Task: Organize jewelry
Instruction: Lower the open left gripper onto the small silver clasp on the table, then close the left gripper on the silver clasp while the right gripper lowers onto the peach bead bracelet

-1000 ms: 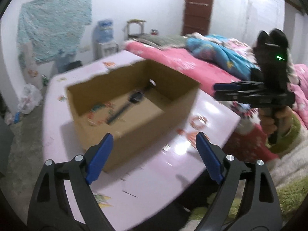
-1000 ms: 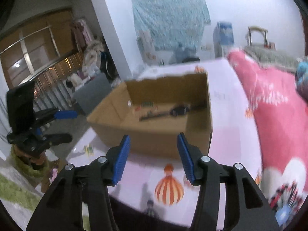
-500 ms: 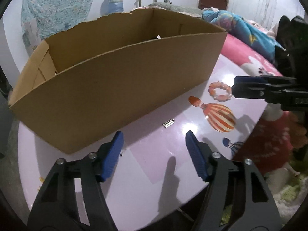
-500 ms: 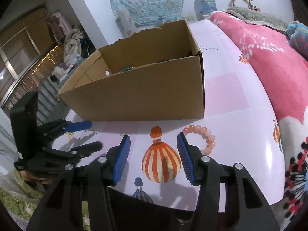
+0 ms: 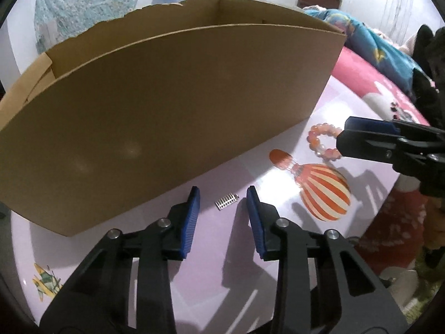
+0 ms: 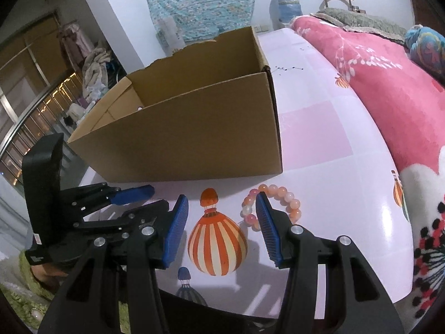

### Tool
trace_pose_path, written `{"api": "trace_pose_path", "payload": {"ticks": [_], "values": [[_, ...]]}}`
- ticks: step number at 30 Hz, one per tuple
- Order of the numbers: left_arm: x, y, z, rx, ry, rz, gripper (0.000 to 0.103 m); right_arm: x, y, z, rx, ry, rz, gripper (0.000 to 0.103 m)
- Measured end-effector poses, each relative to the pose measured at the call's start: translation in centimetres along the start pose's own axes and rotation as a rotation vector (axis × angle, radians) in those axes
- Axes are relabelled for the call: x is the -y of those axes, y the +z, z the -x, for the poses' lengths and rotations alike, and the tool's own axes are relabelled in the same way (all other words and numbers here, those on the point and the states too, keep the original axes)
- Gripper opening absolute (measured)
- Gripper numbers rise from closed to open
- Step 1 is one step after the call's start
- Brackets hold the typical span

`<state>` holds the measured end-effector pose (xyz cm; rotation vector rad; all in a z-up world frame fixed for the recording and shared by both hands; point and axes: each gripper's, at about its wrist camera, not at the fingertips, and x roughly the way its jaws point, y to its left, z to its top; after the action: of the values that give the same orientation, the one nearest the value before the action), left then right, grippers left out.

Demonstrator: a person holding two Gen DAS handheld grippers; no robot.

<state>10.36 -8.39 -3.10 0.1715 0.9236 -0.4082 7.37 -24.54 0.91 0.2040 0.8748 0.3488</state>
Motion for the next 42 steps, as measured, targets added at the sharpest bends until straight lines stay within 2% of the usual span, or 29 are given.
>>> {"api": "trace_pose_path", "payload": {"ticks": [4, 11, 14, 27, 32, 42], "values": [[0.9, -0.1, -0.1, 0.007, 0.040, -0.039, 0.030, 0.3, 0.0, -0.3, 0.000, 0.005, -0.006, 0.050], [1.3, -0.2, 0.1, 0.006, 0.031, -0.065, 0.015, 0.8, -0.1, -0.2, 0.007, 0.010, -0.017, 0.050], [0.9, -0.2, 0.4, 0.003, 0.025, -0.078, 0.004, 1.0, -0.1, -0.1, 0.012, 0.008, -0.023, 0.050], [1.6, -0.6, 0.5, 0.002, -0.001, -0.071, 0.004, 1.4, -0.1, 0.5, 0.020, -0.001, -0.024, 0.050], [0.8, -1.1, 1.1, -0.001, -0.025, -0.033, 0.004, 1.1, -0.2, 0.5, 0.016, -0.003, -0.007, 0.050], [-0.3, -1.1, 2.6, -0.003, 0.013, -0.010, 0.004, 0.0, 0.4, -0.8, -0.038, -0.030, 0.106, 0.050]]}}
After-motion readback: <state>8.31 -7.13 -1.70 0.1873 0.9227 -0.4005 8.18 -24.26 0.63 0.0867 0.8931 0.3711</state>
